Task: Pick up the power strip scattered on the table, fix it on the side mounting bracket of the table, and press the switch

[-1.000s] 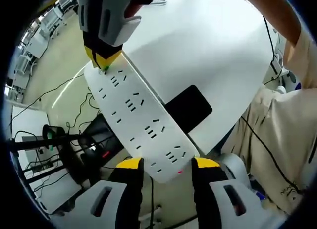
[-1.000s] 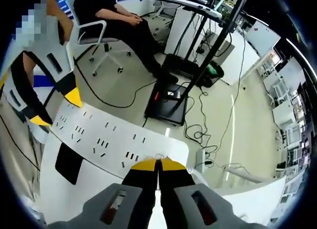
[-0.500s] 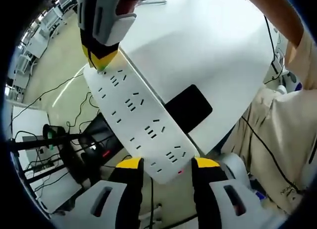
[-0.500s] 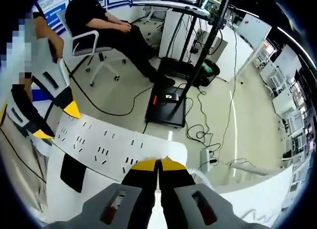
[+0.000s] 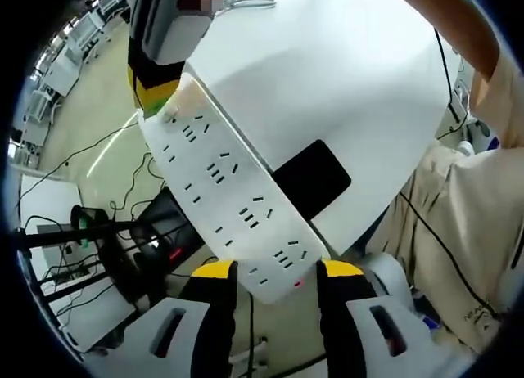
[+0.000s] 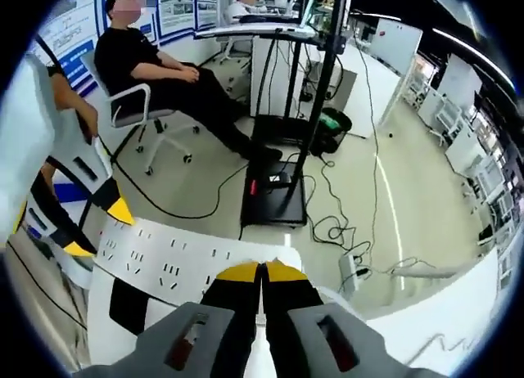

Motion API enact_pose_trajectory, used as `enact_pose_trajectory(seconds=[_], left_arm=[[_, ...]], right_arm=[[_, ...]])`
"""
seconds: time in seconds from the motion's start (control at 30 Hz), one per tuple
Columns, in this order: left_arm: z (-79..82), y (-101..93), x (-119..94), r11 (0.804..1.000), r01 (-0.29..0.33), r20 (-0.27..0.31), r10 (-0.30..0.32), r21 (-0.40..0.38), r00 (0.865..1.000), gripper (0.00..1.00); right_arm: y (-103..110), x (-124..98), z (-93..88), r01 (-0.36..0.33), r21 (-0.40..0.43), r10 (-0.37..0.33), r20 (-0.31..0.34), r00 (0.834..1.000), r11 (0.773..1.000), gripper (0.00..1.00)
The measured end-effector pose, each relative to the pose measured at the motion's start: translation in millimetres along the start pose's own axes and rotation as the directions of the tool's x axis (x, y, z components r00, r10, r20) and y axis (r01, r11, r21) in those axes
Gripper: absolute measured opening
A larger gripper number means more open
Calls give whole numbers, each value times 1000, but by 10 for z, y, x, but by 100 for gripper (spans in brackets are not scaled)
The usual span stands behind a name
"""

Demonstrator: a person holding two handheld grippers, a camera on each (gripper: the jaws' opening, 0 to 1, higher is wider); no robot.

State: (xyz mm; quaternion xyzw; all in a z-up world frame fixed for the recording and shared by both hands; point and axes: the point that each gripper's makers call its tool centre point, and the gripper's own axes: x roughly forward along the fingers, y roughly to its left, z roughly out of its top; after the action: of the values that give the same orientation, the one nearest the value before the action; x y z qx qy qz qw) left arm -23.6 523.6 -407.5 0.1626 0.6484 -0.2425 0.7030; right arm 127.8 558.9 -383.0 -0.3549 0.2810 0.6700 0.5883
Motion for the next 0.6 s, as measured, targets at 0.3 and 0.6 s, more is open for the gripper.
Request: enact_pose_trajectory(seconds=[0.3,0.6], left_arm=[[2,-4,4,1000,-1,4,1,1,1000,43],[2,-10,5,1000,-4,6,4,-6,1000,43]], right_arm=[[-40,-122,-64,33,17,-33,33,999,999,0],[-10,-369,-122,66,41,-70,107,992,997,3]])
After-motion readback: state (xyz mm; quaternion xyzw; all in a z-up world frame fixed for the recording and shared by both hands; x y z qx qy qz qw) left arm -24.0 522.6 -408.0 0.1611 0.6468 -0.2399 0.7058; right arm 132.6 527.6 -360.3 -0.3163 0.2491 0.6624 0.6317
